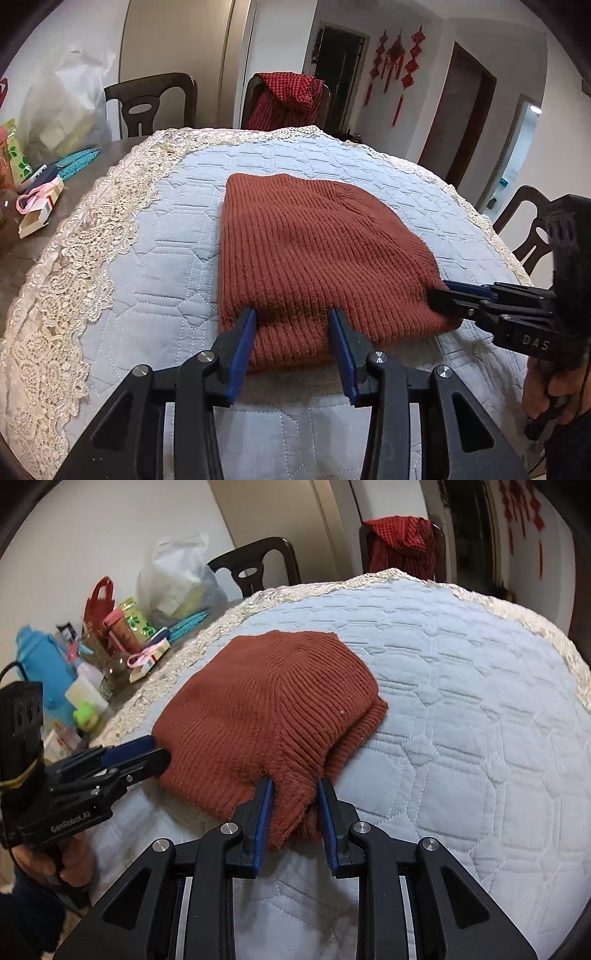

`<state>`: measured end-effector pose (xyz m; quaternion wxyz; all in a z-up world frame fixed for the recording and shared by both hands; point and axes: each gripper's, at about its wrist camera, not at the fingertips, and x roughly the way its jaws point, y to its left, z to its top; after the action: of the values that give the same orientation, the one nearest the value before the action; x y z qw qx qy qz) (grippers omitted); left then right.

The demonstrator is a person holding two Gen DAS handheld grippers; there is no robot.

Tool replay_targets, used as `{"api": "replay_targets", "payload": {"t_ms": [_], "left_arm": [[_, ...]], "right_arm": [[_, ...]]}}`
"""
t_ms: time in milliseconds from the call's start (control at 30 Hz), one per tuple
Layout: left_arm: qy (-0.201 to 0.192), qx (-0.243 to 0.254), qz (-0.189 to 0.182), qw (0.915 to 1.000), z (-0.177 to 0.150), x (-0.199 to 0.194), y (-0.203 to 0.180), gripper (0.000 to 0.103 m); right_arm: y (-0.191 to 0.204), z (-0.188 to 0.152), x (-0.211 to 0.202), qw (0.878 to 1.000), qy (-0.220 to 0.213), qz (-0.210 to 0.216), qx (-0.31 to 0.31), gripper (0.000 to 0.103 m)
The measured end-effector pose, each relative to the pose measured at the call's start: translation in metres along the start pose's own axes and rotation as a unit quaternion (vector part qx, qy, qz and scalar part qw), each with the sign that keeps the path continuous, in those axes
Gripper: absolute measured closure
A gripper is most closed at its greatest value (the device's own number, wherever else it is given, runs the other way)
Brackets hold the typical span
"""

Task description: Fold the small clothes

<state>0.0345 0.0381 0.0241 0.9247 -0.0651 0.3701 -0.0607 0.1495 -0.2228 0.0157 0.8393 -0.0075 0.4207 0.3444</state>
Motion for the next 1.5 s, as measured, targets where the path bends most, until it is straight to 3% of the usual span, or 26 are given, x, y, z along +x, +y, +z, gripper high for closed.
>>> {"api": "replay_targets", "payload": {"t_ms": [233, 467, 533, 800, 1133, 1500], "left_arm": [[-0.004, 0.001, 0.018, 0.9998, -0.007, -0.018, -0.004, 0.058], [0.007, 0.005, 0.036, 0.9993, -0.020, -0.025, -0.007, 0.053], [0.012, 0.008, 0.041, 0.9991, -0.024, -0.025, -0.008, 0.052], [0.042, 0.007, 0.068, 0.9967, -0.038, -0.011, -0.005, 0.051], [0.038, 0.022, 0.092, 0.9948, -0.045, -0.012, -0.016, 0.041], [0.035, 0.025, 0.096, 0.9944, -0.047, -0.012, -0.018, 0.038]], "right_arm": [[0.015, -0.012, -0.027, 1.000, -0.023, -0.006, -0.019, 0.077], [0.024, -0.028, -0.038, 0.999, -0.014, -0.020, -0.029, 0.077], [0.026, -0.033, -0.039, 0.999, -0.012, -0.029, -0.035, 0.065], [0.027, -0.049, -0.026, 0.997, 0.008, -0.056, -0.044, 0.062], [0.028, -0.053, -0.016, 0.995, 0.016, -0.076, -0.058, 0.059], [0.031, -0.055, -0.015, 0.994, 0.018, -0.081, -0.065, 0.056]]}}
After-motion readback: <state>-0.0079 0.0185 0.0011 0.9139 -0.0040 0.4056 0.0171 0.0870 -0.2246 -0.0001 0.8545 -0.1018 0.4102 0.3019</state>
